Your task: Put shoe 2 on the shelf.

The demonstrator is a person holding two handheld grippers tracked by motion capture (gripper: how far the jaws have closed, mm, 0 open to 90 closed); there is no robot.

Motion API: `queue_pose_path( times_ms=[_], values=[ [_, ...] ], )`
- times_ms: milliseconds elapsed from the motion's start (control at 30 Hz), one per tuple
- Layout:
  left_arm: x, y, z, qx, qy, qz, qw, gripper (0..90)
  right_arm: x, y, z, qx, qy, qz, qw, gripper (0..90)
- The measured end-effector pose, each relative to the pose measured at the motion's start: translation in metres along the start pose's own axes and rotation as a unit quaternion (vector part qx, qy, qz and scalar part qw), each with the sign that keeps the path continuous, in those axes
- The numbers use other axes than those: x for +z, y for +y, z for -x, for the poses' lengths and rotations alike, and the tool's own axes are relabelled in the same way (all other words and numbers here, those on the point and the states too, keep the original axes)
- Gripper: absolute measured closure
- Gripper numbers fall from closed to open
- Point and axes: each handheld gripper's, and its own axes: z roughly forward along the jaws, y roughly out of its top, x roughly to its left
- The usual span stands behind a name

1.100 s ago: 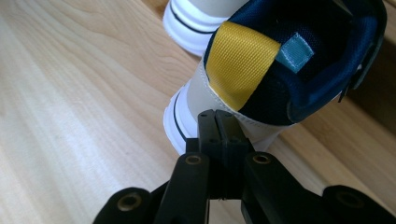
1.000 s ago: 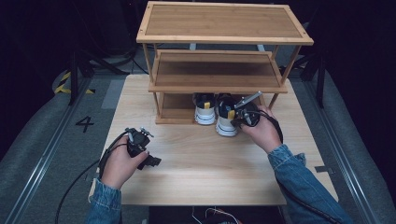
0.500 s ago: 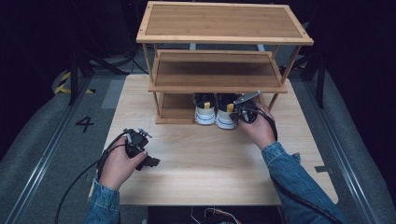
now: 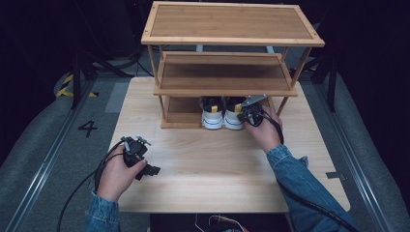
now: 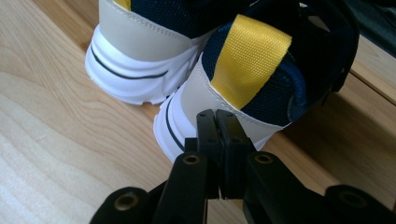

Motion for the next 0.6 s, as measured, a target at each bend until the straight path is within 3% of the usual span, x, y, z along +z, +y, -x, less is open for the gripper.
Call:
queue_pose_path(
  times_ms=[233, 600],
  values=[
    [0.001, 0.004, 0.000, 0.005, 0.000, 0.001, 1.0000, 20.0, -0.005, 0.000, -0.003, 0.003, 0.008, 0.015, 0.9999, 75.6],
    [0.003, 0.018, 0.004, 0.023, -0.003, 0.004, 0.9997, 19.6, -0.059, -0.003, 0.000, 0.021, 0.040, 0.040, 0.9982, 51.1]
  ],
)
